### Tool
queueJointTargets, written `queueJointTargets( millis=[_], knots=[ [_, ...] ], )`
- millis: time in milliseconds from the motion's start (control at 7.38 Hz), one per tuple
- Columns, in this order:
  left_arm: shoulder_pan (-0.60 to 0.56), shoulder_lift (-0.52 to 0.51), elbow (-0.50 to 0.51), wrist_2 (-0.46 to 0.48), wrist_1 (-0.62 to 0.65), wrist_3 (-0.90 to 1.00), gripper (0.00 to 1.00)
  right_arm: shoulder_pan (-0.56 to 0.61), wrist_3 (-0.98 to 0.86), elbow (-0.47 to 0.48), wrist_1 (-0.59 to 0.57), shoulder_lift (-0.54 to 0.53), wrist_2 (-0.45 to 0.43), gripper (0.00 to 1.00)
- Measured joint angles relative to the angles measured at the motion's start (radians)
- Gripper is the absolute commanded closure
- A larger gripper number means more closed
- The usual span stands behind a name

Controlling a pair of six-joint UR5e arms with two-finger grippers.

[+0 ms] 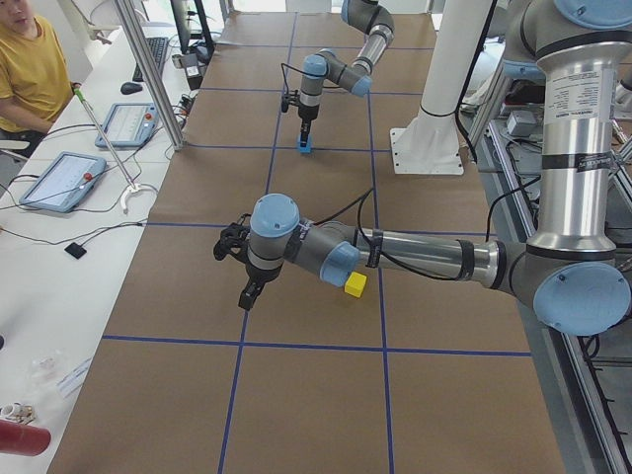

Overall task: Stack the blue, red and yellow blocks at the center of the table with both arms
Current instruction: 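Carry the blue cube with the right gripper to the table center, then release the blue cube with the right gripper while the left arm reaches for red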

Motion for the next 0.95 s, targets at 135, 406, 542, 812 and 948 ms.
queueJointTargets(
  millis=[135, 406, 542, 812, 948],
  knots=[
    [0.000, 0.000, 0.000, 0.000, 0.000, 0.000, 0.00, -0.006, 0.002, -0.001, -0.004, -0.003, -0.007, 0.00],
    [0.000, 0.003, -0.001, 0.000, 0.000, 0.001, 0.00, 0.003, -0.002, 0.014, -0.024, -0.006, -0.016, 0.00],
    [0.000, 0.003, -0.002, 0.000, -0.001, 0.001, 0.00, 0.045, -0.016, 0.039, -0.050, -0.005, 0.007, 0.00],
    [0.036, -0.025, -0.005, 0.001, 0.000, -0.055, 0.00, 0.214, -0.132, 0.098, -0.138, -0.013, 0.139, 0.00],
    [0.098, -0.053, -0.012, 0.003, -0.007, -0.165, 0.00, 0.308, -0.226, 0.112, -0.165, -0.031, 0.211, 0.00]
  ],
)
